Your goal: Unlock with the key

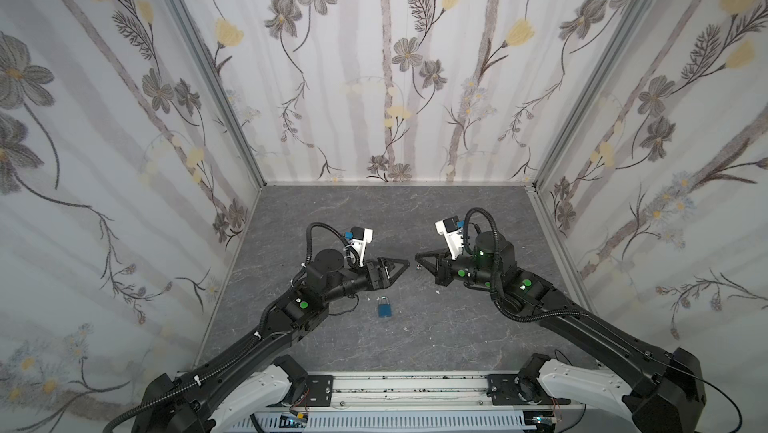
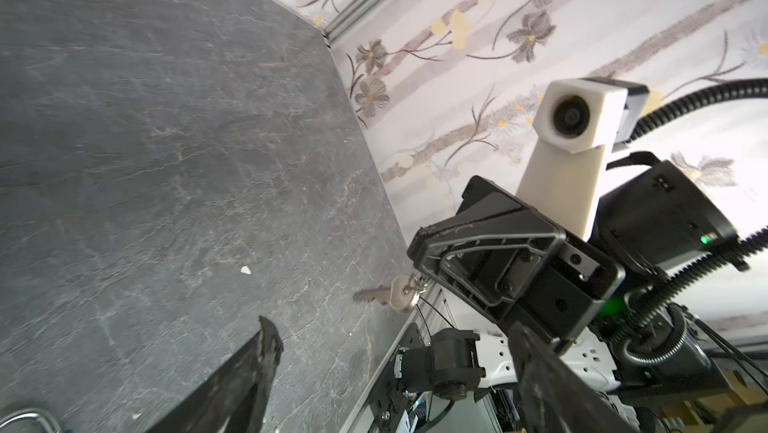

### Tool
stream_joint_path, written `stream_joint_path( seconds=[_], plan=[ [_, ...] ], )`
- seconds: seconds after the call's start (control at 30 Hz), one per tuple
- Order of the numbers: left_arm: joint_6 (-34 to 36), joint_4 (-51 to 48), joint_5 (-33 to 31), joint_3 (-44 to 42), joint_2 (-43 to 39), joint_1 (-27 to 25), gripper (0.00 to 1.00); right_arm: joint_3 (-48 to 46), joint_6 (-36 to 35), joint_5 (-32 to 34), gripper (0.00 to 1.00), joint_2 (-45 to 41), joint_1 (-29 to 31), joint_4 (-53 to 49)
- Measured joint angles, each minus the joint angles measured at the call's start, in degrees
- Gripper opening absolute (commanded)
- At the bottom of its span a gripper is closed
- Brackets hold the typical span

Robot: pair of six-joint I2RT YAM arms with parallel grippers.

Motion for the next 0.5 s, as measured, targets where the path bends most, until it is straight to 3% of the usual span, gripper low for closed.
stream_joint_path(
  seconds=[0.27, 0.43, 0.5],
  plan=[
    [0.9, 6.4, 8.7, 4.3, 6.4, -2.3, 0.91, 0.3, 3.4, -8.3, 0.00, -0.4, -1.5, 3.0],
    [0.9, 7.8, 10.4, 5.4, 8.6, -3.4, 0.71, 0.3, 4.7, -10.4, 0.00, -0.3, -1.6, 4.6],
    [0.8, 7.9, 10.7, 5.5, 8.7, -3.5, 0.58, 0.3, 5.1, -11.0, 0.00, -0.3, -1.9, 4.7]
  ],
)
